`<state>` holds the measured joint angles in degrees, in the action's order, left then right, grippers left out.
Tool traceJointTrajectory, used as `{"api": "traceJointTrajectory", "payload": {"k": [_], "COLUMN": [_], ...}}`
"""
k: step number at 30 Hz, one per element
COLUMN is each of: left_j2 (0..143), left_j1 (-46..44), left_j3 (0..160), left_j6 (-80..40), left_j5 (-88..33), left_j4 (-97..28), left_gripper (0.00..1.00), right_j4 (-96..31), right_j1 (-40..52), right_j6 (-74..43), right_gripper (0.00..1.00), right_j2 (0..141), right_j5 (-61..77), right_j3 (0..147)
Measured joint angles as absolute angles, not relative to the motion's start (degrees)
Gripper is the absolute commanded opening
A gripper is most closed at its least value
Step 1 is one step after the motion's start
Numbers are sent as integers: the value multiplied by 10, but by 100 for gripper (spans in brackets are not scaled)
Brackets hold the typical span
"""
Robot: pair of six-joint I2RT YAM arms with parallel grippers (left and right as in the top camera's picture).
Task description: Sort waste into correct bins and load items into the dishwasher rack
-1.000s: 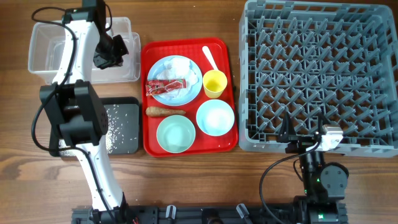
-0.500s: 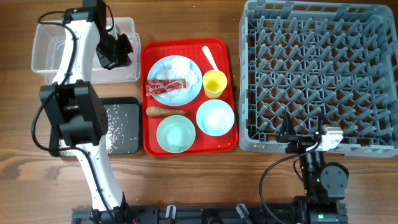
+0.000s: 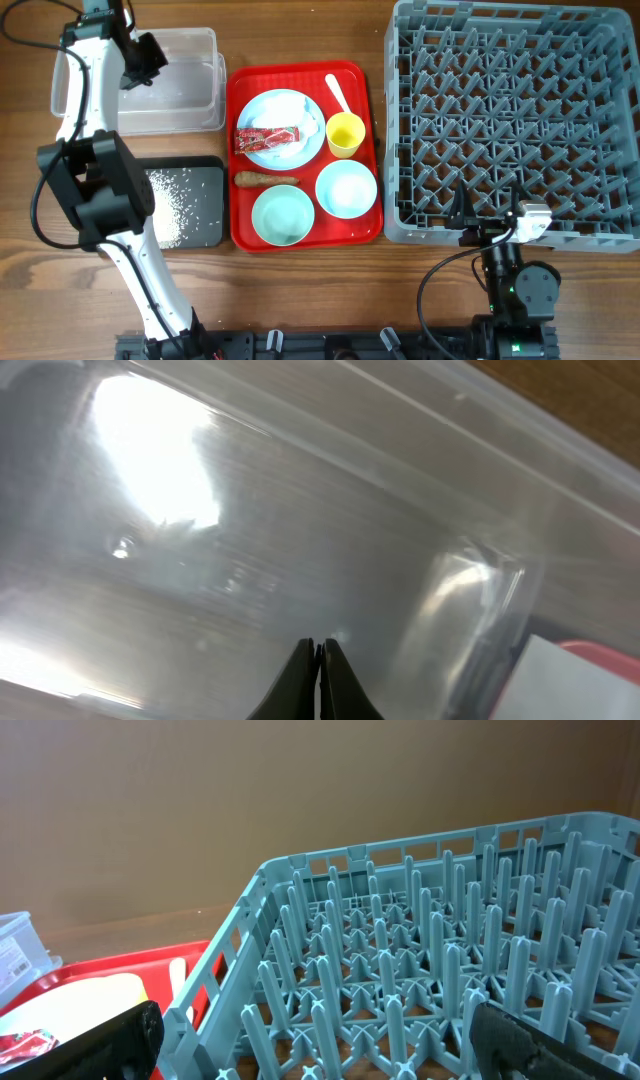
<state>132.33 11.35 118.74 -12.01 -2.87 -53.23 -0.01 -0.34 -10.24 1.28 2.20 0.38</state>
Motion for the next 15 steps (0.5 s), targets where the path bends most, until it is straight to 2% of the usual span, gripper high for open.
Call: {"api": "traceJointTrajectory", "payload": {"k": [6, 15], "left_j2": [1356, 1407], "left_j1": [114, 114], "left_j3": [1187, 1187], "left_j6": [-54, -28], "left_j5": [-29, -29], "left_j4": [-526, -525], "left_gripper": [4, 4], "right_j4": [0, 0], "right_j1": [-3, -3], "right_j6": [-102, -102], "right_gripper": [100, 100], "right_j2": [13, 13], "right_j5": [22, 22], "right_j3": [4, 4]}}
